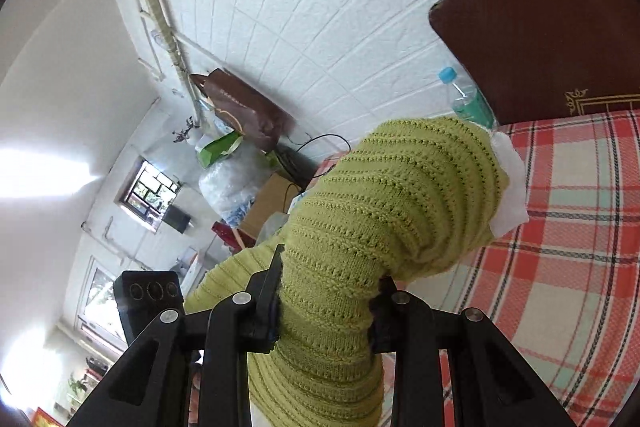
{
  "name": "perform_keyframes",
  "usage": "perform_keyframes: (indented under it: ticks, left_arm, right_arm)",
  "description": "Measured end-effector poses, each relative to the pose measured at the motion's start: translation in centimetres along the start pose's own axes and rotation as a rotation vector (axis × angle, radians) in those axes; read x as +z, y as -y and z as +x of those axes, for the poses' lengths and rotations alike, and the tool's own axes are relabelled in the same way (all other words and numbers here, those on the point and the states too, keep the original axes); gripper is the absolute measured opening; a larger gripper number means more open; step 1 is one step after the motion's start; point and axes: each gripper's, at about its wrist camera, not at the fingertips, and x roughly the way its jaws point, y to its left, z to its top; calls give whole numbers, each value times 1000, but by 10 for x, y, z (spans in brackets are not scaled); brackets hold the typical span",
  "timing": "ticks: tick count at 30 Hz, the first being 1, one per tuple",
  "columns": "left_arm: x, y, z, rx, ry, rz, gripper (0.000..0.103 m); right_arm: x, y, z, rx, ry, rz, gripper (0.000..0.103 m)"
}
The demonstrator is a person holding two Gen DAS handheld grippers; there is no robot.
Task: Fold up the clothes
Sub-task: 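Grasp the folded sweater with both grippers and carry it to the grey clothes stack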
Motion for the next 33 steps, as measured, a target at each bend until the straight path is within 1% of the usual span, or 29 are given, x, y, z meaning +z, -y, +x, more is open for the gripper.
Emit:
perform_keyframes:
  ticks: [6, 14, 17, 21, 26, 29, 33]
  left_arm:
    - [7, -19, -39, 56, 49, -6, 38]
    - [20, -54, -80, 102, 125, -47, 38]
    - [21, -71, -89, 123, 142, -68, 38]
    - [23, -92, -99, 151, 163, -99, 38]
    - [29, -118, -119, 179, 222, -126, 38]
    - [32, -136, -129, 194, 256, -152, 38]
    - [32, -161, -141, 215, 284, -193, 38]
  right_arm:
    - [-1, -43, 34, 33, -29, -45, 30]
    - [0, -81, 87, 70, -70, -86, 30]
    - [1, -87, 107, 86, -83, -96, 30]
    - [-1, -83, 140, 119, -109, -45, 30]
    - [-3, -89, 181, 202, -123, -45, 30]
    - [-5, -94, 206, 236, -126, -45, 30]
    - [-11, -95, 240, 291, -149, -7, 30]
